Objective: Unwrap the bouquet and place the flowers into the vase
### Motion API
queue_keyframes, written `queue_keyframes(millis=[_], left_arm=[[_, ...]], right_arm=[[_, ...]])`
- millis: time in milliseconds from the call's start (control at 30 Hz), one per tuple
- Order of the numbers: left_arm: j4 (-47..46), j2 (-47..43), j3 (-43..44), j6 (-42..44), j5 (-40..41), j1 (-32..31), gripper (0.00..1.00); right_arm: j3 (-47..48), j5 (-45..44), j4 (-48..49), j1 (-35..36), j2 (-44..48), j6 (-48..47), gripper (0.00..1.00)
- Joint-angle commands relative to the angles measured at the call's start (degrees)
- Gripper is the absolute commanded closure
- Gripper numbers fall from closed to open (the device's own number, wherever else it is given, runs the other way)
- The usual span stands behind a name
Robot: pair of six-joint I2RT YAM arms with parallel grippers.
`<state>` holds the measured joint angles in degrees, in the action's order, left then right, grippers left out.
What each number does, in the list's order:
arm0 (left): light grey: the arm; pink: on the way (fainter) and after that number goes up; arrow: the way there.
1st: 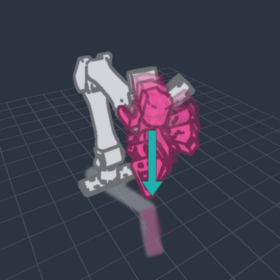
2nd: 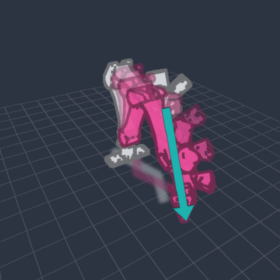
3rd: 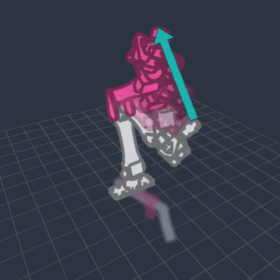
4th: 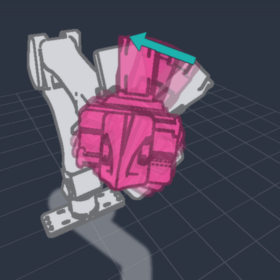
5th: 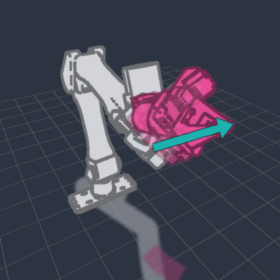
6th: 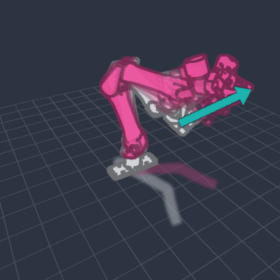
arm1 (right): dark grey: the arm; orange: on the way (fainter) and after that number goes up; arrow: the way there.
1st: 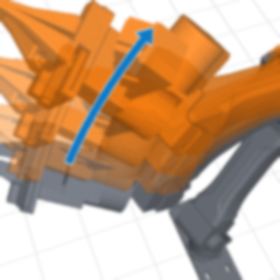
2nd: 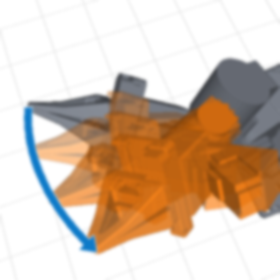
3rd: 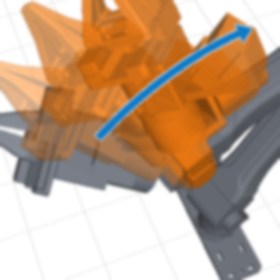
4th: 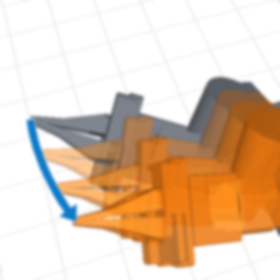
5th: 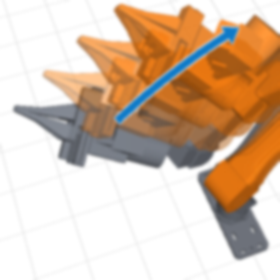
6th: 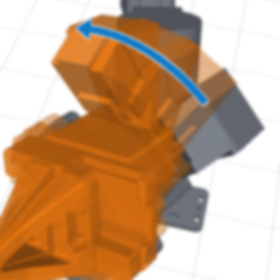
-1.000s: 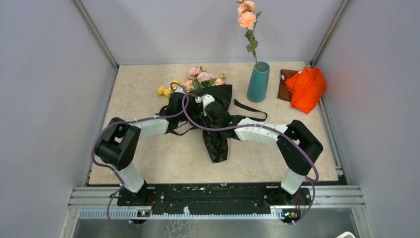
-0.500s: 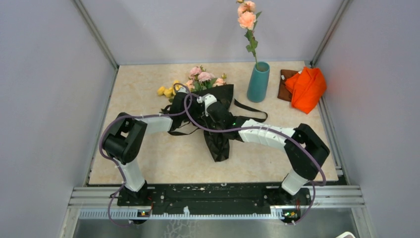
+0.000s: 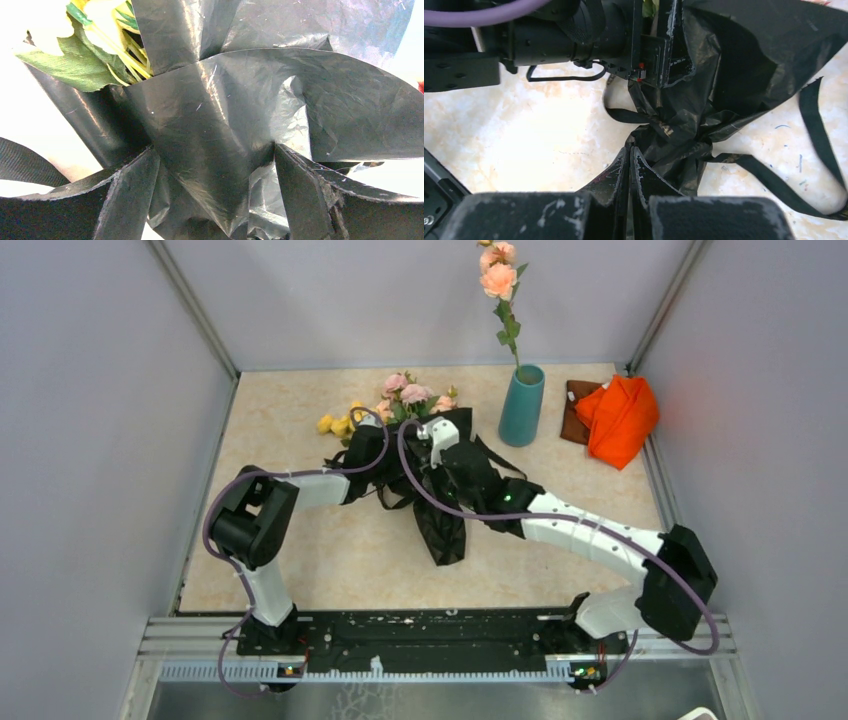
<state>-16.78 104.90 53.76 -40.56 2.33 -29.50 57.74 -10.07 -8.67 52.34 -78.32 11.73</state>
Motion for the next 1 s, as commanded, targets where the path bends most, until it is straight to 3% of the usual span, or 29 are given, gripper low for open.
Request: queue_keyframes(millis=[0, 567, 967], left_arm=[[1.22, 1.74, -0.88, -0.89, 1.09, -0.19, 0.09], [1.12, -0.18, -2.16, -0.59, 1.37, -0.12, 0.09], [0.87, -1.09, -3.24, -0.4, 1.62, 0.13, 0.09]], right_arm=[[1.17, -2.56, -1.09, 1.03, 7.31, 0.16, 1.0], [9.84, -15.76, -13.47, 0.94, 22.93, -4.91, 1.0], [23.82, -25.37, -22.18, 0.66, 25.79, -10.57, 1.0]])
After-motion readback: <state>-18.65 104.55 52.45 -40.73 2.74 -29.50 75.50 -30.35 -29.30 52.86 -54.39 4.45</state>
